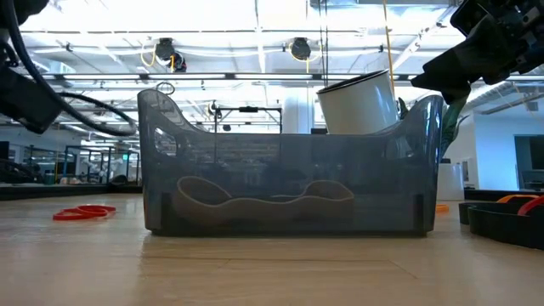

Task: Pick and place rubber bands into bin
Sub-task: Put the left large black rubber band into the black bin

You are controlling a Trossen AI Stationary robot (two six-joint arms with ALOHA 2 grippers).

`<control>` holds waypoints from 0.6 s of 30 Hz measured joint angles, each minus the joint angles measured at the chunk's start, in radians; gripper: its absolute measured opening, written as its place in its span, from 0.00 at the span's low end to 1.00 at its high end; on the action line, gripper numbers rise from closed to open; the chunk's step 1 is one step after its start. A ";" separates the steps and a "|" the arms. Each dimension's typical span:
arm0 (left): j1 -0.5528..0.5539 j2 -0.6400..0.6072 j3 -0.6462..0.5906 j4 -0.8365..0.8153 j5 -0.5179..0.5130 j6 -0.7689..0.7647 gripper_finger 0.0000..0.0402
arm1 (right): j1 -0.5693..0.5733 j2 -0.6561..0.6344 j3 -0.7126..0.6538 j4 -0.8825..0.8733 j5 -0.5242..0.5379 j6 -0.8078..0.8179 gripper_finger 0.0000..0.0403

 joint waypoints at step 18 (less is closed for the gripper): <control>0.005 0.093 0.003 0.019 0.041 0.020 0.42 | 0.000 0.000 0.000 -0.001 0.000 -0.005 0.39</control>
